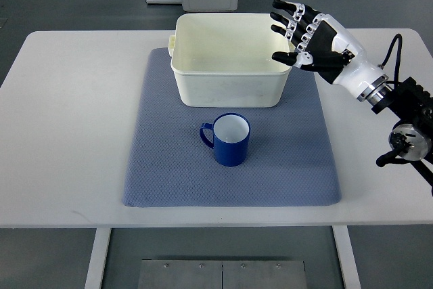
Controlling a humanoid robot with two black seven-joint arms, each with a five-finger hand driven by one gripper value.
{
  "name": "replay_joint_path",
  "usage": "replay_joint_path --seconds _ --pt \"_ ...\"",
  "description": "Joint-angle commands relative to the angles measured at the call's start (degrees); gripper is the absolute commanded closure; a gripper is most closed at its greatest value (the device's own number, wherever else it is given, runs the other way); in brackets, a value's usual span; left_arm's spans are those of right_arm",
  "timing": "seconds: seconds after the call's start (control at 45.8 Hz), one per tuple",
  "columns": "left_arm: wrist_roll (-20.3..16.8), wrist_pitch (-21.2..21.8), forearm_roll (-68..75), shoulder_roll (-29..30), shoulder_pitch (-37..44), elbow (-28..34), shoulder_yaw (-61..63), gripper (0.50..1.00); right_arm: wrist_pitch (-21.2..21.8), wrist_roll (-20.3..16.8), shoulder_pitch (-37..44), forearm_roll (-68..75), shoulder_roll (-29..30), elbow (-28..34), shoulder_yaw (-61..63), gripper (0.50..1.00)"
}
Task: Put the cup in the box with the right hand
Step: 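Move the right hand over the mat toward the blue mug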
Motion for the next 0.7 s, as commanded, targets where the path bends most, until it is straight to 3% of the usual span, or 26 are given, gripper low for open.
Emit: replay_joint_path --seconds 0.0,0.678 --pt "-0.1 0.0 0.0 0.0 0.0 0.0 0.0 0.500 0.0 0.5 0.0 -1.7 -0.2 0.0 -1.4 0.502" --pt "0.0 -0.1 0.0 0.0 0.0 0.0 0.0 0.500 -0.3 4.5 -0.6 -10.1 0.3 0.0 -11.4 0.502"
